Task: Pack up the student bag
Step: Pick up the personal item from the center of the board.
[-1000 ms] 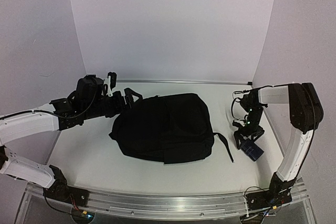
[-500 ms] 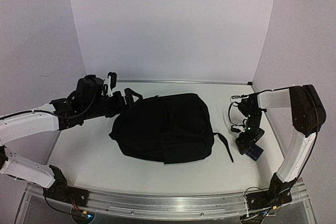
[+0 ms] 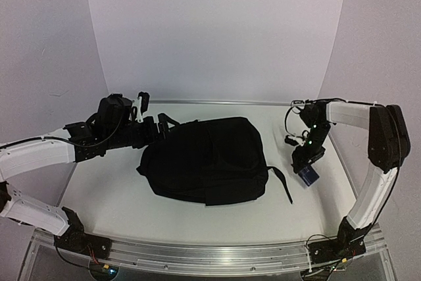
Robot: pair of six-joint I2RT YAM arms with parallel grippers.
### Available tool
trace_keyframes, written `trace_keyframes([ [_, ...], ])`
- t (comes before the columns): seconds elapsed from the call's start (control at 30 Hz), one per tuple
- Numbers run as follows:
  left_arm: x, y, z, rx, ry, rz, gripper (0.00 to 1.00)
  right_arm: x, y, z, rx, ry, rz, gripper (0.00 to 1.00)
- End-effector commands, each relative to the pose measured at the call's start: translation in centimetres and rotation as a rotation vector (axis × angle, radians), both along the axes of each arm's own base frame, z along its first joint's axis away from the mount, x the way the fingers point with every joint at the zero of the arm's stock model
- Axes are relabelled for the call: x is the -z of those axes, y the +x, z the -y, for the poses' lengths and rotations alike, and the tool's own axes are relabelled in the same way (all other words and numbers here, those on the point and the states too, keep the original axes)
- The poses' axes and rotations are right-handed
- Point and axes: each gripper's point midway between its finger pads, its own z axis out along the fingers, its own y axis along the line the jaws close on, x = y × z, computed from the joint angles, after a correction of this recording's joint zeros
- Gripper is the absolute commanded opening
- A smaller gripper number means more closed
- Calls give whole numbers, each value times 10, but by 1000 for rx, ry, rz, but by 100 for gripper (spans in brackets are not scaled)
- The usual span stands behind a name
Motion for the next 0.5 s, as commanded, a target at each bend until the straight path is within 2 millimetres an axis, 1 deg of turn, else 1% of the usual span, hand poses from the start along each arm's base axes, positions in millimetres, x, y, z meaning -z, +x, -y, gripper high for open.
trace_keyframes([
  [0.0,-36,-2,10,72,-4,77,100,-101,33,-49,61,286,184,63],
  [0.03,-41,-3,11,86,-4,90,100,-124,38,-59,65,350,219,63],
  [0.07,-47,-4,13,103,-9,106,100,-147,41,-72,70,435,246,63],
  [0.13,-59,-7,19,142,-28,137,100,-193,45,-91,81,573,305,63],
  [0.23,-72,-12,31,198,-68,181,100,-253,54,-111,124,745,393,63],
  [0.27,-74,-13,35,210,-71,196,100,-269,55,-117,160,796,406,63],
  [0.3,-76,-14,40,223,-67,208,100,-284,59,-124,185,844,428,63],
  [0.37,-82,-16,52,244,-53,231,100,-303,64,-136,222,906,461,63],
  [0.47,-83,-15,72,263,-37,253,100,-319,68,-155,257,970,506,64],
])
